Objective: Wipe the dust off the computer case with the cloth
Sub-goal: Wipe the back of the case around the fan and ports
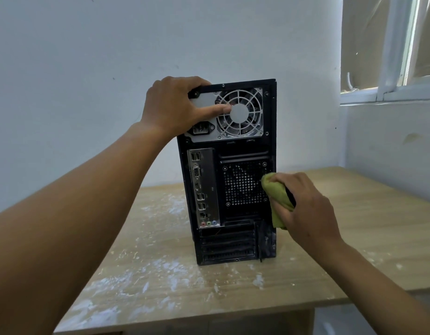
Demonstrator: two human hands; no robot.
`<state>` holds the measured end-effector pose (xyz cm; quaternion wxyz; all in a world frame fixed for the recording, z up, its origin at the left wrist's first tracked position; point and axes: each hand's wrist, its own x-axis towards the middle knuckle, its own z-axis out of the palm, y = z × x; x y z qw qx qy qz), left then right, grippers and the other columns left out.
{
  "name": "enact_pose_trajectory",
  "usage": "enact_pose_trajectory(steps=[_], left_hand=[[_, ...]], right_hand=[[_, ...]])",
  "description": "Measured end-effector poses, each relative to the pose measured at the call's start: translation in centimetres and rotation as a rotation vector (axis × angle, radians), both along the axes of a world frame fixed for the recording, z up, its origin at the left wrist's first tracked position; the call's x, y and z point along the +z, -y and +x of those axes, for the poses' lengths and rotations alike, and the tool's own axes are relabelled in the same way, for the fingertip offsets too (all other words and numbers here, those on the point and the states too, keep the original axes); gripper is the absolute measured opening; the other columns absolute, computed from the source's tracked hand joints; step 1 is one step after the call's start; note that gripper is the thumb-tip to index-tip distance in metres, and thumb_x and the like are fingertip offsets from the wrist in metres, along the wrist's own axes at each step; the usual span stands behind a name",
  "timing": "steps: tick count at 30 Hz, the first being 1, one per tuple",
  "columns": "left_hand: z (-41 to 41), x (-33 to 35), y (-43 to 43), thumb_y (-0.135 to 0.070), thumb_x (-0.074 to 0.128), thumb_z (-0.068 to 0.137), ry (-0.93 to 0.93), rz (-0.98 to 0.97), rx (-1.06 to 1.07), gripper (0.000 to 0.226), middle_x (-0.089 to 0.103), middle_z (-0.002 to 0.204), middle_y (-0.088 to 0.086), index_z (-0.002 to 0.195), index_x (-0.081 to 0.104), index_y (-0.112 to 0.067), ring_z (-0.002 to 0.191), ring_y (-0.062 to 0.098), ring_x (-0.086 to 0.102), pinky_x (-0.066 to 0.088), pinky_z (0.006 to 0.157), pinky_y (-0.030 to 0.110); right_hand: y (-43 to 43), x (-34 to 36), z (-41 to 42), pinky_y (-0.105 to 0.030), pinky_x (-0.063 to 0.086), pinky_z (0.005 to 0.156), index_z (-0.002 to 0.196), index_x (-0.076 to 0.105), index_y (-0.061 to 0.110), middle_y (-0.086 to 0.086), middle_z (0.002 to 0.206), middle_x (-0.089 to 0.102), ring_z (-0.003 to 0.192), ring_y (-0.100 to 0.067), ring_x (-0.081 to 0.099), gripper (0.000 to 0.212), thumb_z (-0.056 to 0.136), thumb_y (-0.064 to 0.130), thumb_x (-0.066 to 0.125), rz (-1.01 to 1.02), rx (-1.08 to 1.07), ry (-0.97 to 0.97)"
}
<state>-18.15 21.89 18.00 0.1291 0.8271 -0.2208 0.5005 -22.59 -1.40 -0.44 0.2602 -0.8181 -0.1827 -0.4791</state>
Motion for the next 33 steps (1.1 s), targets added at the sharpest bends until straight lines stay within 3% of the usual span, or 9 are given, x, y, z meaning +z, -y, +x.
enact_pose_trajectory(steps=[5, 9, 16, 21, 24, 27, 33], left_hand=[[0.2, -0.4, 0.0, -0.09, 0.052, 0.059, 0.088, 0.033, 0.04, 0.079, 0.072, 0.09, -0.008, 0.106, 0.072, -0.029, 0.087, 0.017, 0.067, 0.044, 0.073, 0.029], [0.3, -0.4, -0.1, -0.091, 0.049, 0.059, 0.103, 0.039, 0.053, 0.081, 0.073, 0.09, -0.008, 0.106, 0.072, -0.03, 0.088, 0.018, 0.068, 0.041, 0.072, 0.028], [-0.1, 1.1, 0.7, -0.099, 0.034, 0.053, 0.041, 0.181, 0.209, 0.095, 0.071, 0.084, -0.002, 0.108, 0.071, -0.032, 0.085, 0.025, 0.065, 0.039, 0.072, 0.03], [0.0, 2.1, 2.2, -0.103, 0.022, 0.046, -0.052, 0.305, 0.304, 0.112, 0.071, 0.095, 0.001, 0.115, 0.069, -0.028, 0.094, 0.028, 0.064, 0.041, 0.076, 0.033], [0.0, 1.7, 2.2, -0.102, 0.022, 0.045, -0.032, 0.29, 0.303, 0.114, 0.072, 0.103, 0.002, 0.119, 0.068, -0.029, 0.099, 0.028, 0.065, 0.042, 0.078, 0.033], [0.0, 1.6, 2.2, -0.103, 0.025, 0.047, -0.028, 0.289, 0.292, 0.112, 0.073, 0.104, 0.001, 0.123, 0.066, -0.031, 0.098, 0.027, 0.065, 0.042, 0.076, 0.032], [0.0, 1.5, 2.3, -0.1, 0.032, 0.051, -0.014, 0.267, 0.296, 0.105, 0.073, 0.104, 0.001, 0.123, 0.065, -0.031, 0.099, 0.028, 0.065, 0.037, 0.075, 0.031]], right_hand=[[0.3, -2.7, 0.1, -0.024, 0.042, 0.038, 0.11, 0.053, 0.028, 0.002, 0.094, 0.058, 0.052, -0.018, 0.053, 0.043, 0.076, 0.018, 0.077, -0.059, 0.012, -0.001], [0.5, -6.1, -0.1, -0.011, 0.03, 0.039, 0.11, 0.052, 0.027, 0.004, 0.092, 0.057, 0.047, -0.008, 0.041, 0.049, 0.072, 0.019, 0.082, -0.134, -0.002, -0.082], [0.8, -9.1, -0.1, -0.005, 0.021, 0.046, 0.107, 0.052, 0.03, 0.005, 0.093, 0.058, 0.047, -0.009, 0.046, 0.056, 0.065, 0.019, 0.087, -0.142, 0.02, -0.174], [1.2, -9.3, 0.0, -0.002, 0.022, 0.047, 0.105, 0.052, 0.033, 0.008, 0.092, 0.056, 0.048, -0.009, 0.048, 0.06, 0.061, 0.017, 0.089, -0.128, 0.044, -0.192], [1.3, -8.7, 0.0, -0.006, 0.033, 0.047, 0.107, 0.051, 0.031, 0.006, 0.095, 0.055, 0.055, -0.009, 0.053, 0.06, 0.063, 0.012, 0.088, -0.032, 0.047, -0.134], [1.0, -6.1, 0.2, -0.02, 0.046, 0.045, 0.108, 0.05, 0.031, 0.003, 0.096, 0.055, 0.059, -0.014, 0.056, 0.056, 0.069, 0.009, 0.083, 0.126, 0.061, -0.02], [1.7, -4.7, 0.9, -0.023, 0.046, 0.043, 0.109, 0.053, 0.028, 0.005, 0.099, 0.056, 0.06, -0.015, 0.056, 0.049, 0.071, 0.015, 0.081, 0.028, 0.052, -0.027]])
